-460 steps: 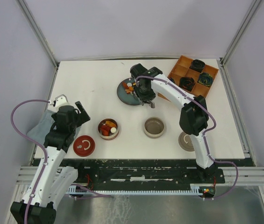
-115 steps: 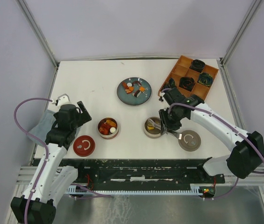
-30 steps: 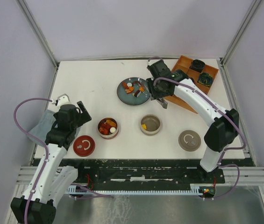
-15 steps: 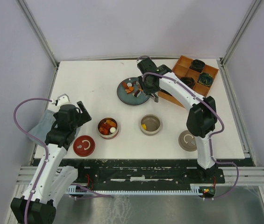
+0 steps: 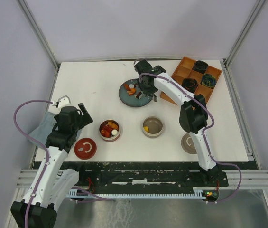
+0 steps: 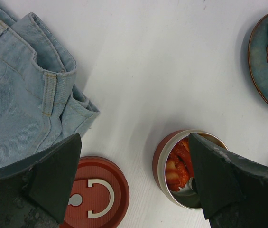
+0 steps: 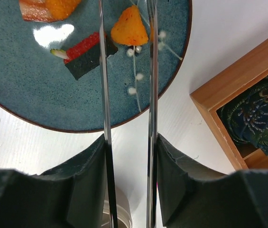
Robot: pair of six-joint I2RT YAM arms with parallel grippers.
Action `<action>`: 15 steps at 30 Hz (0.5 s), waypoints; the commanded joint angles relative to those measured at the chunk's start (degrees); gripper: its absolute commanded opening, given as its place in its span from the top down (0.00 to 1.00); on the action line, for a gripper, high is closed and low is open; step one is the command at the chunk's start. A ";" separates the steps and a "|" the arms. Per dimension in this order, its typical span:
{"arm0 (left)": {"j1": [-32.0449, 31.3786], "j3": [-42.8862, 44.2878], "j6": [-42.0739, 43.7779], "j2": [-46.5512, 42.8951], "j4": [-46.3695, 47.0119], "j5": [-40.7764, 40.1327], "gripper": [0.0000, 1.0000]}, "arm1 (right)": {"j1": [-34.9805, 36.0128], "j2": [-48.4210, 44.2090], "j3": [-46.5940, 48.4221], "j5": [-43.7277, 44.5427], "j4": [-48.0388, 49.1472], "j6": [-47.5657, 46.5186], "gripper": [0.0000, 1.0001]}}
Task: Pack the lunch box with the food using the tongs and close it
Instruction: Pick up the fake food from the plate.
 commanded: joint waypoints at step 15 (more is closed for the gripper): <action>0.16 0.14 0.55 -0.23 2.57 -0.42 0.00 | -0.29 -2.39 0.55 1.06 3.07 1.32 0.62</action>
